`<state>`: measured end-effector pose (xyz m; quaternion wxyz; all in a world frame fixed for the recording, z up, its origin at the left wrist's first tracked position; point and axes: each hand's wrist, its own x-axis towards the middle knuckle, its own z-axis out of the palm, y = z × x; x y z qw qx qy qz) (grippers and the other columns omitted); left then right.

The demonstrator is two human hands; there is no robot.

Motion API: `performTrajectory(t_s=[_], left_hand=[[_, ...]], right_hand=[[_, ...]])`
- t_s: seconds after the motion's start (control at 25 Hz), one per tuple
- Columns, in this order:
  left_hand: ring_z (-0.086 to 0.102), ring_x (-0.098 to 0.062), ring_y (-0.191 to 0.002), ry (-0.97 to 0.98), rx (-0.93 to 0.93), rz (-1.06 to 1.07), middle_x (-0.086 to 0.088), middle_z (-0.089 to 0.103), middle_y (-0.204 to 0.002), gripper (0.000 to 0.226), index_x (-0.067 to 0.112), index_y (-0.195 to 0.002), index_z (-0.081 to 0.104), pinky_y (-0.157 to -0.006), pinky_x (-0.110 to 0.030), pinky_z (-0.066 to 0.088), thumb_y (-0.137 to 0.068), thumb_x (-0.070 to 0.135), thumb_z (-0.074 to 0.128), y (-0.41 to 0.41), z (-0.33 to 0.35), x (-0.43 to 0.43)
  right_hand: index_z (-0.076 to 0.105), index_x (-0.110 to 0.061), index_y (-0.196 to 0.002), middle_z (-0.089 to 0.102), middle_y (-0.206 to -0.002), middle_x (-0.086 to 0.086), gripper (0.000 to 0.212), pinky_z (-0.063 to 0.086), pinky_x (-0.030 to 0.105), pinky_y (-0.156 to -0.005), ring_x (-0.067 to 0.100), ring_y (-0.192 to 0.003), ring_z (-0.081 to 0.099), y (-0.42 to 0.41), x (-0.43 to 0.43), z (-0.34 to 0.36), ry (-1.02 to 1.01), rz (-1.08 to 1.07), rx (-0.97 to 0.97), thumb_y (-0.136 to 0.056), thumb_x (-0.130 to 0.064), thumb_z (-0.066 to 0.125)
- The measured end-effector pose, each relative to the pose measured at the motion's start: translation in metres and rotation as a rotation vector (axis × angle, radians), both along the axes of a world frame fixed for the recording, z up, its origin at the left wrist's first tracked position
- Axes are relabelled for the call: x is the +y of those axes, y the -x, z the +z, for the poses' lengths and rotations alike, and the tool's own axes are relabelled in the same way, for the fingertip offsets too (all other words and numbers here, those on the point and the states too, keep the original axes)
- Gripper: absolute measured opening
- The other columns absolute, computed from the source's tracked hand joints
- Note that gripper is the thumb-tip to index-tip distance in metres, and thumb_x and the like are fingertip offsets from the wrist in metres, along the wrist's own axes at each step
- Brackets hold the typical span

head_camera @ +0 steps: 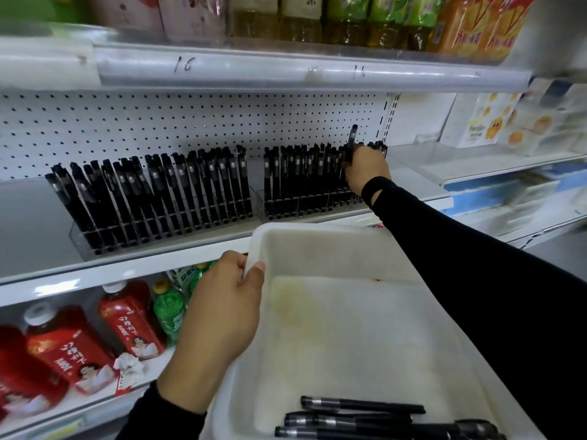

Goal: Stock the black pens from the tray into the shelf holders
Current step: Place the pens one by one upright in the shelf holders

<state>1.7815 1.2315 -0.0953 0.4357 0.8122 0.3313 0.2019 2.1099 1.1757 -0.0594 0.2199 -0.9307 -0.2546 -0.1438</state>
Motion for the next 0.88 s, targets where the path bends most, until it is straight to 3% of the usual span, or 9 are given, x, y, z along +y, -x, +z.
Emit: performTrajectory(t_s=[0.32,0.56,0.72,0.88], left_hand=[[0.065,-0.017,-0.074,0.005,-0.004,0.001,0.002,0.069,-0.082,0.022,0.024,-0.092,0.058,-0.071,-0.041,0.054,-0.099,0.041,0.047,0.0,-0.002,0.001],[0.065,-0.017,-0.073,0.016,-0.013,-0.001,0.003,0.068,-0.08,0.022,0.024,-0.09,0.059,-0.071,-0.04,0.054,-0.099,0.04,0.048,0.0,-0.001,0.0],[0.065,-0.017,-0.073,0.024,-0.012,0.001,0.002,0.069,-0.08,0.023,0.023,-0.089,0.059,-0.071,-0.04,0.054,-0.099,0.04,0.048,-0.001,-0.002,0.001],[0.064,-0.017,-0.073,0.034,-0.008,0.002,0.003,0.069,-0.08,0.022,0.023,-0.089,0.059,-0.072,-0.04,0.054,-0.099,0.04,0.048,-0.001,-0.002,0.001]], right_hand=[[0.064,-0.001,-0.117,0.069,-0.107,0.021,0.023,0.054,0.038,-0.083,0.036,-0.102,0.065,-0.003,0.001,0.001,-0.046,0.015,0.053,-0.097,-0.012,0.058],[0.064,-0.001,-0.111,0.071,-0.101,0.02,0.022,0.056,0.046,-0.086,0.037,-0.095,0.068,0.004,-0.003,-0.004,-0.109,0.06,0.04,-0.098,-0.017,0.058],[0.06,0.002,-0.112,0.067,-0.104,0.022,0.022,0.052,0.037,-0.081,0.037,-0.098,0.064,0.008,-0.005,-0.003,-0.052,0.046,0.018,-0.1,-0.016,0.054],[0.053,-0.003,-0.082,0.059,-0.087,0.02,0.02,0.042,0.032,-0.069,0.038,-0.093,0.064,0.008,-0.008,-0.01,0.046,0.027,0.086,-0.099,-0.014,0.056]])
